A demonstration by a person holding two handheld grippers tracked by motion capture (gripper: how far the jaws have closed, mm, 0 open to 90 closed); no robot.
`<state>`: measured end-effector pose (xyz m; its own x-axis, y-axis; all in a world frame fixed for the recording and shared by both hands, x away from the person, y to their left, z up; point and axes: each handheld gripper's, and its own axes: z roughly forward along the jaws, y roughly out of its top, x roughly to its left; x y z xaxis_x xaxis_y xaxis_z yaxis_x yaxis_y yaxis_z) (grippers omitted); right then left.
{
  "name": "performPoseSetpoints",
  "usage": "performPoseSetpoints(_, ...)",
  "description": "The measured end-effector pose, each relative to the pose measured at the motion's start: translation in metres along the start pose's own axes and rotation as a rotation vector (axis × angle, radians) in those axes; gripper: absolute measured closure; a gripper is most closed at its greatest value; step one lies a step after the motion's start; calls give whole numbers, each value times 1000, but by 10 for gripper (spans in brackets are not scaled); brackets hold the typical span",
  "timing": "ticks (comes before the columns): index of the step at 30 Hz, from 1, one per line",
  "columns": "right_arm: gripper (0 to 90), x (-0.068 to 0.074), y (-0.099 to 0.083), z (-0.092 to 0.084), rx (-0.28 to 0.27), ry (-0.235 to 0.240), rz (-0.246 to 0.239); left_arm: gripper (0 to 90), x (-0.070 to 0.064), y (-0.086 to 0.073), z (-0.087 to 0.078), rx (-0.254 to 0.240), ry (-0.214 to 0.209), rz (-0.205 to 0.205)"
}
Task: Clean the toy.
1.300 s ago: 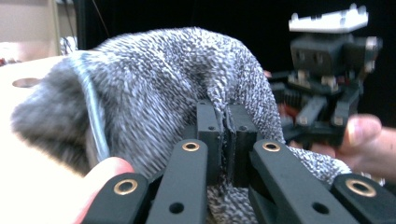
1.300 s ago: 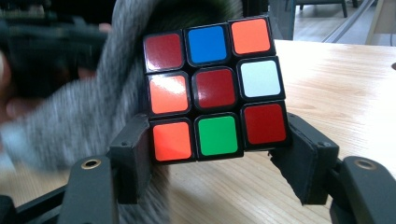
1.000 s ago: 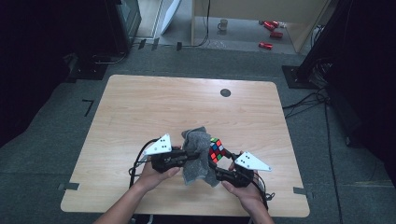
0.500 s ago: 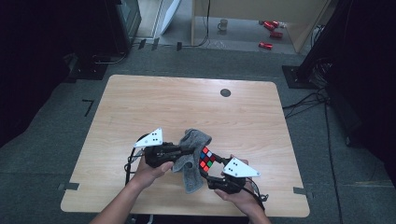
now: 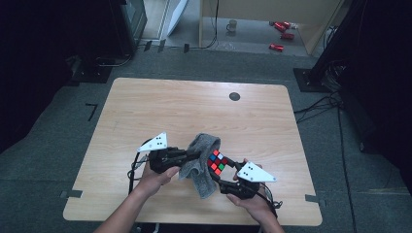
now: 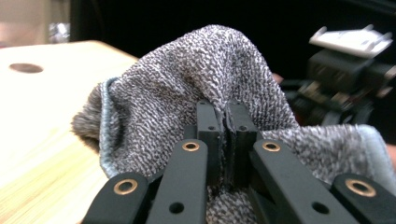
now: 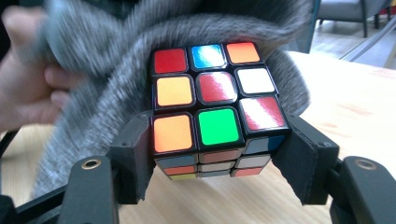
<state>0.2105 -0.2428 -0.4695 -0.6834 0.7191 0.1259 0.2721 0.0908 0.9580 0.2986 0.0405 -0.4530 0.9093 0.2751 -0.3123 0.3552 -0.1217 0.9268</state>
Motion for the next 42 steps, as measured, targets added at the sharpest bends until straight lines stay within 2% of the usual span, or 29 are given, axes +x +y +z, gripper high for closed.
performPoseSetpoints(3,341,-9,6,-7,-35,-21,27,883,4,-5,4,50,36,-8)
performPoseSetpoints(5,341,-10,7,-8,-39,-25,36,883,4,-7,6,65,43,-6)
performPoseSetpoints(6,342,-13,8,-10,-50,-27,48,884,4,-12,11,91,47,-13)
performPoseSetpoints(9,341,-14,9,-10,-56,-23,59,884,2,-17,17,120,47,-20)
performPoseSetpoints(12,342,-13,10,-10,-69,-11,72,883,-5,-22,27,145,18,-9)
performPoseSetpoints(14,342,-11,13,-10,-79,-1,69,883,-9,-23,32,138,-23,-15)
performPoseSetpoints(18,341,-14,15,-13,-98,6,93,882,-10,-23,30,119,-53,-16)
performPoseSetpoints(20,342,-15,14,-14,-97,-3,95,881,-9,-20,25,87,-57,-25)
performPoseSetpoints(24,342,-17,13,-14,-93,-11,97,882,-5,-18,21,61,-49,-48)
performPoseSetpoints(28,341,-15,13,-13,-94,0,98,881,-8,-20,26,98,-51,-21)
performPoseSetpoints(31,341,-14,13,-12,-91,-5,89,879,-12,-20,29,120,-32,3)
performPoseSetpoints(35,341,-18,12,-13,-83,-32,95,876,-7,-17,21,107,-4,1)
performPoseSetpoints(39,342,-24,10,-13,-77,-58,107,877,0,-15,11,88,45,-3)
performPoseSetpoints(40,341,-26,9,-14,-74,-65,116,878,3,-14,7,82,72,-4)
performPoseSetpoints(42,342,-27,9,-13,-74,-70,116,878,4,-14,5,81,86,-5)
